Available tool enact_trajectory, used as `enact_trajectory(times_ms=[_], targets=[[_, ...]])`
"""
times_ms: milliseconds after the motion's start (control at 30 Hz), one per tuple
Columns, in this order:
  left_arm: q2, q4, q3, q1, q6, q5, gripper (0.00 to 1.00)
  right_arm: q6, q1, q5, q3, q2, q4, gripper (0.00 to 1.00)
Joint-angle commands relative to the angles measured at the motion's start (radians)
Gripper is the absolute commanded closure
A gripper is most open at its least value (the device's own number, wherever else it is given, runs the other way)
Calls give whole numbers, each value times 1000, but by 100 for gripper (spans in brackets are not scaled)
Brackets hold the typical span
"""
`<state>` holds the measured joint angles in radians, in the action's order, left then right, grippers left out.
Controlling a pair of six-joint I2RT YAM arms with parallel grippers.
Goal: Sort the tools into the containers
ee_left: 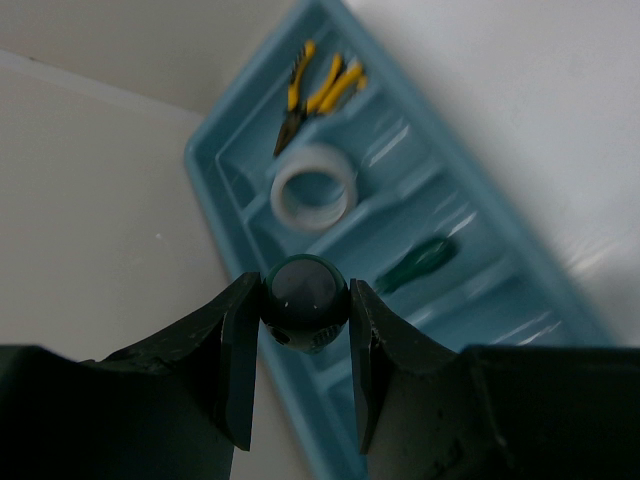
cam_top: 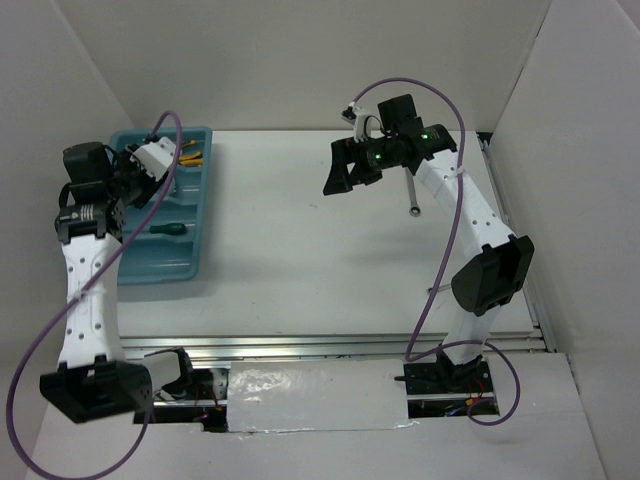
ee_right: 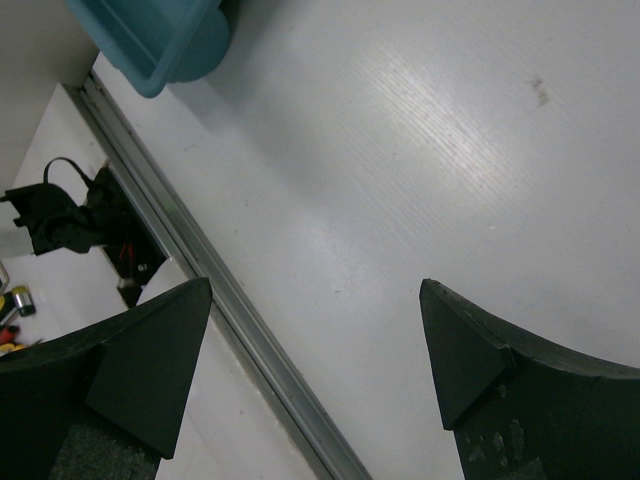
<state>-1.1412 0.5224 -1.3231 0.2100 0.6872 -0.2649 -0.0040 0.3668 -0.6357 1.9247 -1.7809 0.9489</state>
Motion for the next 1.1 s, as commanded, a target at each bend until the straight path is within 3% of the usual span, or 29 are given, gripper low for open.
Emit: enact_trajectory(times_ms=[0, 167, 233, 267, 433, 667, 933, 967, 1067], targets=[[-150, 289, -86, 104, 569, -103, 100, 2, 32, -24, -13, 29, -39, 7], [-325, 494, -211, 256, 947, -319, 100, -7, 67, 20, -26, 34, -39, 7], [-356, 520, -226, 264, 1018, -335, 100, -5, 78, 25, -38, 35, -42, 8], [-394, 546, -234, 264, 1131, -326, 100, -4, 80, 22, -36, 31, -42, 8], [-506, 631, -306, 217, 1245, -247, 100, -4, 90, 16, -4, 0, -27, 8], [-652, 679, -378, 187, 1264, -128, 96, -4, 92, 24, 0, -5, -24, 8], [-738, 584, -352, 181, 1198, -24, 91, -10, 81, 1, -1, -20, -21, 8], [-742, 573, -350, 181, 1180, -14, 90, -10, 81, -2, 0, -23, -21, 8], [-767, 544, -358, 175, 1115, 7, 68, -11, 78, -7, 7, -34, -16, 8]])
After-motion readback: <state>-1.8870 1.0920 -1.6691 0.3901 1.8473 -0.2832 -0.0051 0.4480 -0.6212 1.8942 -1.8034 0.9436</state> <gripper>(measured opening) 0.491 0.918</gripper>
